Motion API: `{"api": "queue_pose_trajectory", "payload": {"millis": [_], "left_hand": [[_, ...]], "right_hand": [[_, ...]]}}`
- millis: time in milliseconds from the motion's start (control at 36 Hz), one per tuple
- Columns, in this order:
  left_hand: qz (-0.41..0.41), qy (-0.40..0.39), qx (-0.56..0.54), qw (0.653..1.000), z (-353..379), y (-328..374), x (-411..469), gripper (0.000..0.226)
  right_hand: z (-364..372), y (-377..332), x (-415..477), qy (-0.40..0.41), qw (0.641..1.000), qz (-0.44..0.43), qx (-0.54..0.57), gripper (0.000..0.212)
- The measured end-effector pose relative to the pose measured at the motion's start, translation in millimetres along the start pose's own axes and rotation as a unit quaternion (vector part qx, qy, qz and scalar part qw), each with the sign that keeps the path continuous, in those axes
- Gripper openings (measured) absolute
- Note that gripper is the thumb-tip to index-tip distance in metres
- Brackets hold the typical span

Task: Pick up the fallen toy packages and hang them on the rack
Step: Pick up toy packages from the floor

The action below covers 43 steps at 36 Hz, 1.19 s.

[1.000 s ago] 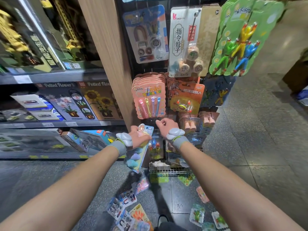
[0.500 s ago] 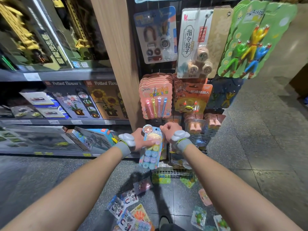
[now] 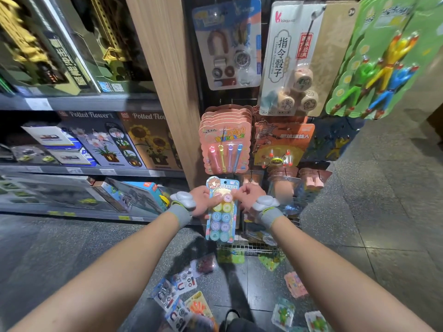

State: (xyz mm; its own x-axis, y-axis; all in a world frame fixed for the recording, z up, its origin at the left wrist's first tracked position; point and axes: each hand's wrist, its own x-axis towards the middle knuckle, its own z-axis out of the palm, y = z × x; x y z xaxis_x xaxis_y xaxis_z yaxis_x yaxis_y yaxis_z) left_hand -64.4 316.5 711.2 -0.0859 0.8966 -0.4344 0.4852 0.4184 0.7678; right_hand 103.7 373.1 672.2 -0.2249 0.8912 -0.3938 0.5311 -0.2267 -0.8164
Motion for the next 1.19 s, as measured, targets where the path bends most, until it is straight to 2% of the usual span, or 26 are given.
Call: {"api": "queue_pose_trajectory", "payload": {"millis": [278,444,583,667,722,806,917,1000,1111,1195], "left_hand": [[-0.007,0.043,0.014,0.999,1.2,0.0,13.1,0.033],[-0.021,0.041,0.014,0.999,5.5,4.3,15.6,0.031],[-0.020,0.037,0.009,0.999,9.5,6.5,18.7,0.018],[-0.031,0.039,0.020,0.999,10.1,4.3,22.1,0.032],[-0.035,0.045,0.026,0.998,10.7,1.8,28.0,0.031],[-0.049,0.042,0.054,0.996,10.5,-1.7,38.5,0.026],[-0.068,0.035,0.079,0.994,7.3,-5.0,52.9,0.042],[-0.085,0.064,0.128,0.986,9.8,-7.0,68.3,0.034],[-0.124,0.079,0.211,0.966,8.2,-9.8,94.6,0.057],[-0.146,0.090,0.287,0.943,5.4,-2.9,103.2,0.063]], "right_hand": [[-6.4,3.5,11.0,-0.012,0.999,-0.001,-0.029,0.034],[-0.5,17.5,15.6,-0.012,1.000,0.023,-0.013,0.021],[3.5,22.3,16.1,-0.009,1.000,0.023,-0.012,0.019],[5.6,21.7,15.9,-0.020,0.999,0.040,0.002,0.022],[8.2,21.7,17.6,-0.021,0.999,0.045,0.015,0.020],[12.6,22.7,19.5,-0.044,0.998,0.039,0.020,0.009],[9.3,15.7,19.4,-0.063,0.998,0.005,-0.017,0.003],[5.0,14.3,27.9,-0.070,0.997,-0.001,-0.029,0.015],[6.4,11.1,38.2,-0.092,0.995,-0.002,-0.033,0.027],[9.2,9.0,45.9,-0.091,0.995,-0.010,-0.049,0.035]]}}
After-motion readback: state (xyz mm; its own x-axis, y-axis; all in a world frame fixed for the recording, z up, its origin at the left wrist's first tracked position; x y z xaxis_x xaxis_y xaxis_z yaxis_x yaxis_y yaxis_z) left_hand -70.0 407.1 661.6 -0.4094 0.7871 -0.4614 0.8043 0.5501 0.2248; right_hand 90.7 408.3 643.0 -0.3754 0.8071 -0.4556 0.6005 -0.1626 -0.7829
